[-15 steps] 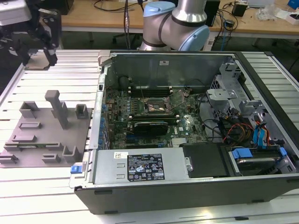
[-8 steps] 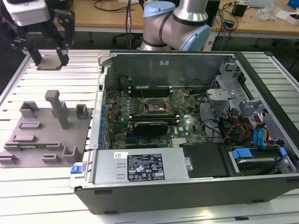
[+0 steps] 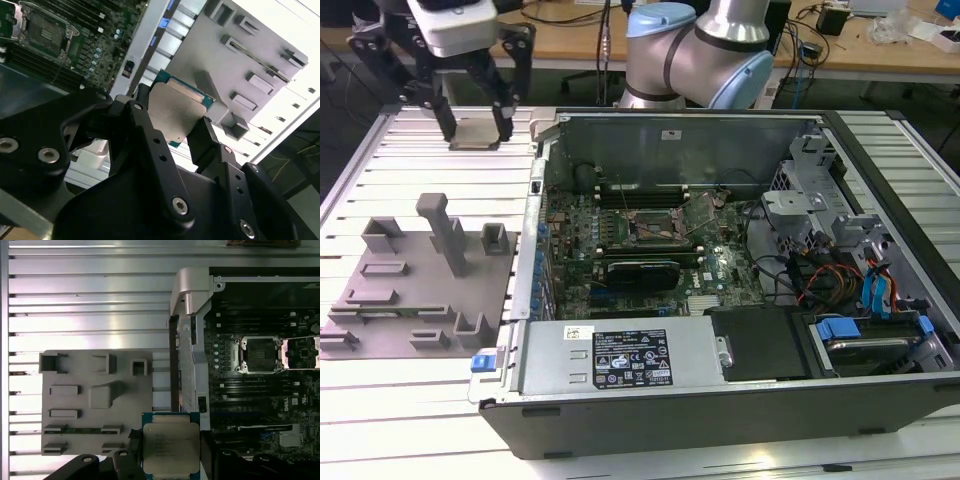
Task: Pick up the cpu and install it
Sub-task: 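Pick up the cpu and move it towards the insertion slot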
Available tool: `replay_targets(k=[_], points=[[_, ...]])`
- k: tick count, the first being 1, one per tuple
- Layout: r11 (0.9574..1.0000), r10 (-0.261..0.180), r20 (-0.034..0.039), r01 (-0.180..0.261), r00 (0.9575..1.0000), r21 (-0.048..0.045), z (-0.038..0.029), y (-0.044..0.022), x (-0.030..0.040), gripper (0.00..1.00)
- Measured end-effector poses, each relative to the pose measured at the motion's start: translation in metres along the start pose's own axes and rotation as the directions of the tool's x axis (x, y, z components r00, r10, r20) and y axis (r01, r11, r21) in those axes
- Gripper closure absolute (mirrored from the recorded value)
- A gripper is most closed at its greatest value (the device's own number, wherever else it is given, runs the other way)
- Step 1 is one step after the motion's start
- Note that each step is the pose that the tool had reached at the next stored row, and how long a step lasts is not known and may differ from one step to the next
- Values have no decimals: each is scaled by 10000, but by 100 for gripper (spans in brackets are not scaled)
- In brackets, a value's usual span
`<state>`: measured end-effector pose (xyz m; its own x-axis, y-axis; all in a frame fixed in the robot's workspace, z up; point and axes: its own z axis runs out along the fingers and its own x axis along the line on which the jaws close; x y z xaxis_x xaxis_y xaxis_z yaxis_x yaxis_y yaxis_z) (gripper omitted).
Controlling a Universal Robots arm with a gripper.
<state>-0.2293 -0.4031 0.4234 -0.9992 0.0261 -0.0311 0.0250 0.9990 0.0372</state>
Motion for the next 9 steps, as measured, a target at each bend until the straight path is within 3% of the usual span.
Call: replay_targets(k=[2,5,9], points=[[10000,-3,0,3,10000,0,3,1,-80,45],[10000,-1,0,1,10000,1,10,8,-323,45],[10000,-2,-1,2,10000,1,14,11,-464,45]])
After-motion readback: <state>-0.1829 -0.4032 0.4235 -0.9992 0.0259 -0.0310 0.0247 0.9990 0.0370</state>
